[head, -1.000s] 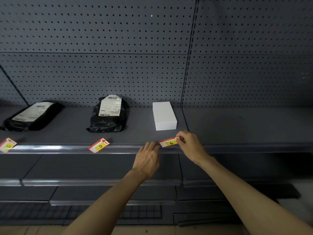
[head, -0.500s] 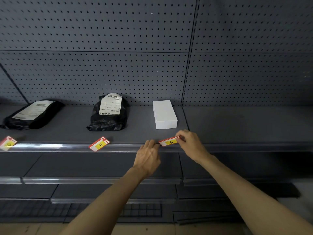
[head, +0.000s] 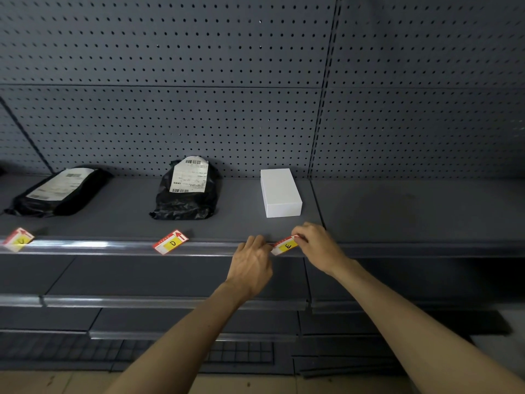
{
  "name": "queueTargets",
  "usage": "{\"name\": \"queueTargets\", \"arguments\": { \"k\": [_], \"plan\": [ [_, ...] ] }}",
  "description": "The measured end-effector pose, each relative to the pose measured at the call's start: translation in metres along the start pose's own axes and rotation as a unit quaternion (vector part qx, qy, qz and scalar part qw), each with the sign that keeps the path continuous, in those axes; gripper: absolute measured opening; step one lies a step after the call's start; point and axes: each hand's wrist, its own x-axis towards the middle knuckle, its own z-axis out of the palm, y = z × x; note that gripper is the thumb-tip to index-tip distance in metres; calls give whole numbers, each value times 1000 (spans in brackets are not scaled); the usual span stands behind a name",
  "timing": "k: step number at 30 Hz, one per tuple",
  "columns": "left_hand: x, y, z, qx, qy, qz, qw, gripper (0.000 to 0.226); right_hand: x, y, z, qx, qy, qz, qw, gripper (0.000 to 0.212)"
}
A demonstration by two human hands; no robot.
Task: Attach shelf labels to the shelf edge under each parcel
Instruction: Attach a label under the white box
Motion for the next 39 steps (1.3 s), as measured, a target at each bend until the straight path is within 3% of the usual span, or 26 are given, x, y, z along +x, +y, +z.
{"name": "queueTargets", "arguments": {
  "k": [3, 6, 12, 18, 25, 39],
  "plan": [
    [1, -2, -2, 0, -6, -1, 1000, 36, 2, -1, -3, 1, 2, 11, 1000, 8],
    [3, -5, -10, -2, -9, 4, 1000, 33, 0, -6, -11, -12, 8, 21, 1000, 27],
    [12, -28, -58, 36, -17, -8, 999, 27, 4, -35, -34, -143, 48, -36, 988, 34],
    [2, -79, -133, 60, 25, -44, 997, 33, 22, -108, -41, -177, 76, -89, 977, 40],
    [-61, -186, -215, 86, 66, -102, 989, 35, 62, -252, -6, -147, 51, -156, 975, 37],
    [-274, -467, -373, 157, 76, -243, 954, 37, 116, -606, 145, -65, 17, -269, 961, 38]
  ]
}}
